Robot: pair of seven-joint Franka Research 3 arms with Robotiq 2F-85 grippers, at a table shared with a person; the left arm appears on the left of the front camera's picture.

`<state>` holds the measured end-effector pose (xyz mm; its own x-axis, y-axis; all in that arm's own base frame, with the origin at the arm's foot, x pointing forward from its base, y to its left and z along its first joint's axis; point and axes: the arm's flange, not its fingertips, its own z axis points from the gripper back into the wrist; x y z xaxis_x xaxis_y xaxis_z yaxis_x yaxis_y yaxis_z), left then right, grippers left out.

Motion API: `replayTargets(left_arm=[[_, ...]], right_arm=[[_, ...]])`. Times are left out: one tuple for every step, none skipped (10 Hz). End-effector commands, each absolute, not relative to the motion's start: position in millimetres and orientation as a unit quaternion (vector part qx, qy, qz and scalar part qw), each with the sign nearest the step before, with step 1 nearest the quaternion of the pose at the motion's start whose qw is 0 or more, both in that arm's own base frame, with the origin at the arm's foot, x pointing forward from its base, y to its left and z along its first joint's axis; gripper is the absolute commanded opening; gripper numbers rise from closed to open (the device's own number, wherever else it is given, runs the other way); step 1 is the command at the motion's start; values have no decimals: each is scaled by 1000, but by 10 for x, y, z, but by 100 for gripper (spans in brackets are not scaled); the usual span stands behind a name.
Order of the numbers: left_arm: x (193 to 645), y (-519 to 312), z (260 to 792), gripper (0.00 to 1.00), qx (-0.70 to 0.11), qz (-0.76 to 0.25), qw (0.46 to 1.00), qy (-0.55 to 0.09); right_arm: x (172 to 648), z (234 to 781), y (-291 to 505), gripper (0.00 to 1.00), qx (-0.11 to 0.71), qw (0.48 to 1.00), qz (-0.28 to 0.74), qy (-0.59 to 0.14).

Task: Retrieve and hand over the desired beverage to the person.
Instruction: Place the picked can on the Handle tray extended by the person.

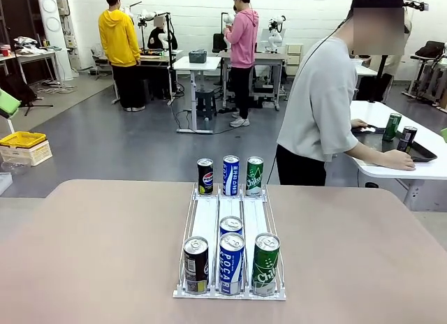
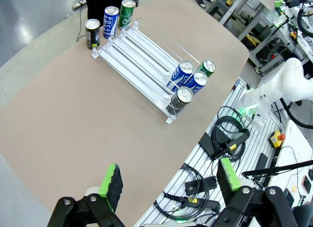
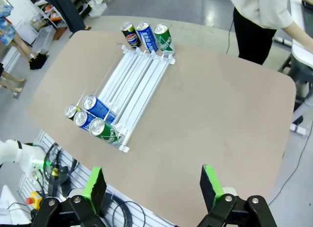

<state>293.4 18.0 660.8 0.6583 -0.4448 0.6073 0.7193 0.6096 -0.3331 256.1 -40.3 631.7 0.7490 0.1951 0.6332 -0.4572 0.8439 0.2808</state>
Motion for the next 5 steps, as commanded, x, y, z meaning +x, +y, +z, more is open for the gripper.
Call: replayTargets(left_arm=[[2924,194,6607,100,-291,-344,859,-242],[2924,194,6607,100,-291,-344,859,-242],[2924,194,6607,100,-291,-344,859,-242],[2924,194,6607,100,-291,-344,859,-242],[2924,194,6607,100,-291,-344,859,-242]], right_arm=[[2571,6283,-396,100,219,907,183,-311],[2571,6283,-396,100,219,907,183,-311],[2571,6283,-396,100,219,907,183,-311],[2571,6283,-396,100,219,907,183,-311],[2571,6283,-396,100,219,907,183,-311]])
